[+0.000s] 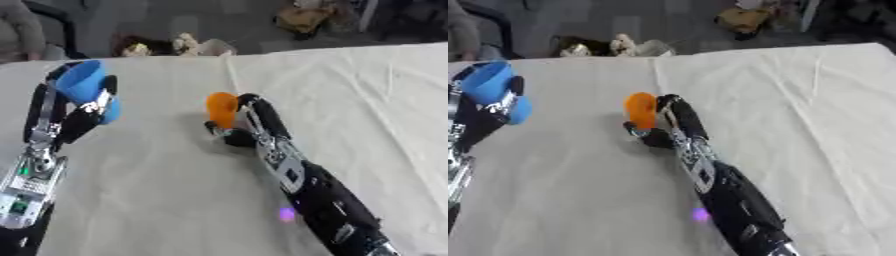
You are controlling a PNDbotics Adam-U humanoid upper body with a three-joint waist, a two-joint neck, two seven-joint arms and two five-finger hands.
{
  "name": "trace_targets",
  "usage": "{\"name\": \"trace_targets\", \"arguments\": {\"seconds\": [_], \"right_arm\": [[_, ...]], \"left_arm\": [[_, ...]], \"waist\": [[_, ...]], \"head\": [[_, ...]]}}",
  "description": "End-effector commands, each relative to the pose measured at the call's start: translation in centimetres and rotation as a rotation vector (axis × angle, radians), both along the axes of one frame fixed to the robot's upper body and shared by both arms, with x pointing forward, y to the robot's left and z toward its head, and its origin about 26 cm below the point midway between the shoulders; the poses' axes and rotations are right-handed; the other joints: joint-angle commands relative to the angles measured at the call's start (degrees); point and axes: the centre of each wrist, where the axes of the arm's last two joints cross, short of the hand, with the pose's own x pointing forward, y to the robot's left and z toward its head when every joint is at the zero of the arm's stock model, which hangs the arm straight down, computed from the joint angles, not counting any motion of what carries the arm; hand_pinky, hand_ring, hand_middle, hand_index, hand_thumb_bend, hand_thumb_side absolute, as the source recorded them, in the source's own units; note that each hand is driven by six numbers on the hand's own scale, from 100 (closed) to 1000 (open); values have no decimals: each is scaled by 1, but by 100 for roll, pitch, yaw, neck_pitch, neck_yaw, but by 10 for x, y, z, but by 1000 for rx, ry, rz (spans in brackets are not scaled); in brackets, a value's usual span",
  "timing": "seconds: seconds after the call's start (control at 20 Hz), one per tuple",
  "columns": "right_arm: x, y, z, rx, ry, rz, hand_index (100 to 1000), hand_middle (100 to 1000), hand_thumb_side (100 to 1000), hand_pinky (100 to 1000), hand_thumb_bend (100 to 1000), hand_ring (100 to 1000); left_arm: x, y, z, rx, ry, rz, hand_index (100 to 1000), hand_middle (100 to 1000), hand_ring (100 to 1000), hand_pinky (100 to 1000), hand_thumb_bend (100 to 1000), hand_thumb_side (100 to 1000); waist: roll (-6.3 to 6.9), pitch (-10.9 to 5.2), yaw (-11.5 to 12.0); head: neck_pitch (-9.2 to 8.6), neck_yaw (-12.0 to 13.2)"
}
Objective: Pour the contents of one cup into another cup.
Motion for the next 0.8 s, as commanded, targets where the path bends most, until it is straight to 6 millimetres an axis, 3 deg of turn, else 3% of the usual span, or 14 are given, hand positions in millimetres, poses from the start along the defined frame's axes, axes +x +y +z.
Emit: {"name": "trace_targets", "arguments": {"seconds": [0.05, 0.8], "right_arm": [[4, 5, 12, 11, -49, -20, 654, 517, 560, 743, 481, 853], [1, 14, 13, 92, -72, -53, 444, 319, 320, 698, 148, 777]], "left_arm": [[0, -2, 14, 5, -41, -15, 703, 232, 282, 425, 100, 450], [0, -2, 14, 4, -37, -16, 700, 230, 279, 426, 100, 448]], "waist": [[16, -77, 21], [-19, -70, 23]], "head": [[-47, -31], [-57, -52]]}}
